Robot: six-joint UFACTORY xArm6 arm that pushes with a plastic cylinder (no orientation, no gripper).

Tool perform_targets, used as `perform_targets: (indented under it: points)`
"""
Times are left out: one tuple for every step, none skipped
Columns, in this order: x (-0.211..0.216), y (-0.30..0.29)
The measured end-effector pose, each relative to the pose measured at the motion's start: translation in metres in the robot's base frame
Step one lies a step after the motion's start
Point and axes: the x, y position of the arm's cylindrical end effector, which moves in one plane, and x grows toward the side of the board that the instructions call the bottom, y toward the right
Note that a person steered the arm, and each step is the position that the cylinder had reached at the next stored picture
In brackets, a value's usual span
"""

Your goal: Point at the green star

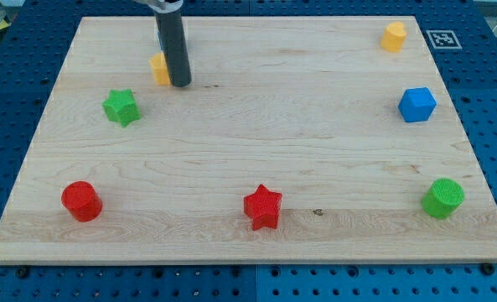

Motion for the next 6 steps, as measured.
perform_targets:
  points:
    - [-0.003, -0.009]
    - [-0.008, -0.018]
    - [-0.009, -0.029]
    - [0.029, -0.023]
    - [0.065, -0.007]
    - [0.084, 0.001]
